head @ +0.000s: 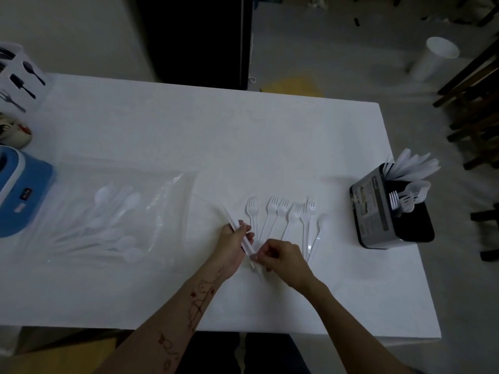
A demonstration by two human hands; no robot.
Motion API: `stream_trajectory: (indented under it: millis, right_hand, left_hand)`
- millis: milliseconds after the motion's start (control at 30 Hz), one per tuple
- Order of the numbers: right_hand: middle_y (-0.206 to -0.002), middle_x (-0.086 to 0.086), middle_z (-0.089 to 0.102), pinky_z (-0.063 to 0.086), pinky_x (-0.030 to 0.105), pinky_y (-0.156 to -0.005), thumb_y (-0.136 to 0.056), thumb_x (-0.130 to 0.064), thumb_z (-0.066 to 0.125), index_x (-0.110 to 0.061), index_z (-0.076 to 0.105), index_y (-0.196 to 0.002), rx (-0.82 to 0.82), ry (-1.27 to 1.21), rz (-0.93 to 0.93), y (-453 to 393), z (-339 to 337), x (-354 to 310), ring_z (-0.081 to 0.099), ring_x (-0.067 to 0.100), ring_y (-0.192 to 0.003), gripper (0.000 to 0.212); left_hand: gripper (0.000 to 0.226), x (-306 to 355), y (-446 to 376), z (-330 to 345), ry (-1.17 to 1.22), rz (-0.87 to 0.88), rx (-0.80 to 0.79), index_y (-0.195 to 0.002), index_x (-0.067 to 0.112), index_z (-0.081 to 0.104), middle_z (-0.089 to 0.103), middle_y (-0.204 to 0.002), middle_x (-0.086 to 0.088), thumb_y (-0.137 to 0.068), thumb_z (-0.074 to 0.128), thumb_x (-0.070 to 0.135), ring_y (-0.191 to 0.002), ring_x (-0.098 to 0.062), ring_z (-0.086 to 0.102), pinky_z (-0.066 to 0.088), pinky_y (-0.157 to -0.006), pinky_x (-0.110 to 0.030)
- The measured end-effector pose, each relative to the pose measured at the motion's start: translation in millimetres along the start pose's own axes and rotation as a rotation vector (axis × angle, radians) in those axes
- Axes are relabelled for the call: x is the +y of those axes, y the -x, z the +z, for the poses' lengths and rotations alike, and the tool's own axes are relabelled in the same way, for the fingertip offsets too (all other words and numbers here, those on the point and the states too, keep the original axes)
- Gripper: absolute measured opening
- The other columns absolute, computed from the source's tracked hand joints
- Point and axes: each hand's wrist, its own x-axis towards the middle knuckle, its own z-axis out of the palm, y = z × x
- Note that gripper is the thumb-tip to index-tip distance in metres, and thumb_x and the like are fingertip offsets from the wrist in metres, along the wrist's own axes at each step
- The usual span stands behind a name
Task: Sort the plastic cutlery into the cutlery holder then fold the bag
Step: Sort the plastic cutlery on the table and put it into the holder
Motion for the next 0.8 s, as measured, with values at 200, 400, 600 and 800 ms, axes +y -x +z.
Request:
stream_trajectory:
  millis: [200, 400, 600, 800]
  right_hand:
    - [-0.078, -0.003, 0.062, 0.045, 0.022, -0.061, -0.082, -0.048, 0.071, -0.017, 0.060, -0.084, 0.119, 0.370, 0.116, -6.6, 21.6, 3.0, 0.056, 0.011, -0.067, 0.033]
    - [-0.078, -0.003, 0.061, 0.053, 0.026, -0.071, -0.085, -0.036, 0.071, -0.017, 0.061, -0.084, 0.153, 0.292, 0.120, -13.6, 23.5, 2.4, 0.060, 0.013, -0.070, 0.022]
    - [-0.077, 0.005, 0.067, 0.055, 0.029, -0.070, -0.087, -0.032, 0.070, -0.009, 0.063, -0.086, 0.323, 0.198, 0.248, -30.6, 0.3, 1.3, 0.060, 0.013, -0.065, 0.023]
    - [-0.083, -0.002, 0.063, 0.047, 0.024, -0.068, -0.085, -0.051, 0.067, -0.013, 0.061, -0.097, 0.294, 0.216, 0.306, -26.9, -23.5, 4.5, 0.060, 0.013, -0.074, 0.040]
  left_hand:
    - [0.007, 4.1, -5.1, -20.9, -0.129, 0.159, 0.188, -0.100, 0.009, 0.047, 0.052, -0.082, -0.002, -0.101, 0.041, 0.013, -0.066, -0.013, 0.047, 0.045, -0.066, -0.023]
    - [0.010, 3.6, -3.7, -28.5, -0.112, 0.160, 0.172, -0.106, 0.005, 0.047, 0.053, -0.082, -0.003, -0.101, 0.042, 0.012, -0.068, -0.011, 0.049, 0.046, -0.067, -0.022]
    - [0.017, -3.5, 0.2, -22.2, -0.049, 0.119, 0.088, -0.113, 0.002, 0.051, 0.053, -0.082, -0.005, -0.100, 0.044, 0.010, -0.074, -0.012, 0.053, 0.049, -0.073, -0.021]
    - [0.025, 1.9, -5.0, 5.9, -0.294, 0.105, 0.107, -0.110, 0.004, 0.058, 0.059, -0.091, -0.005, -0.102, 0.040, 0.020, -0.090, -0.018, 0.054, 0.040, -0.090, -0.032]
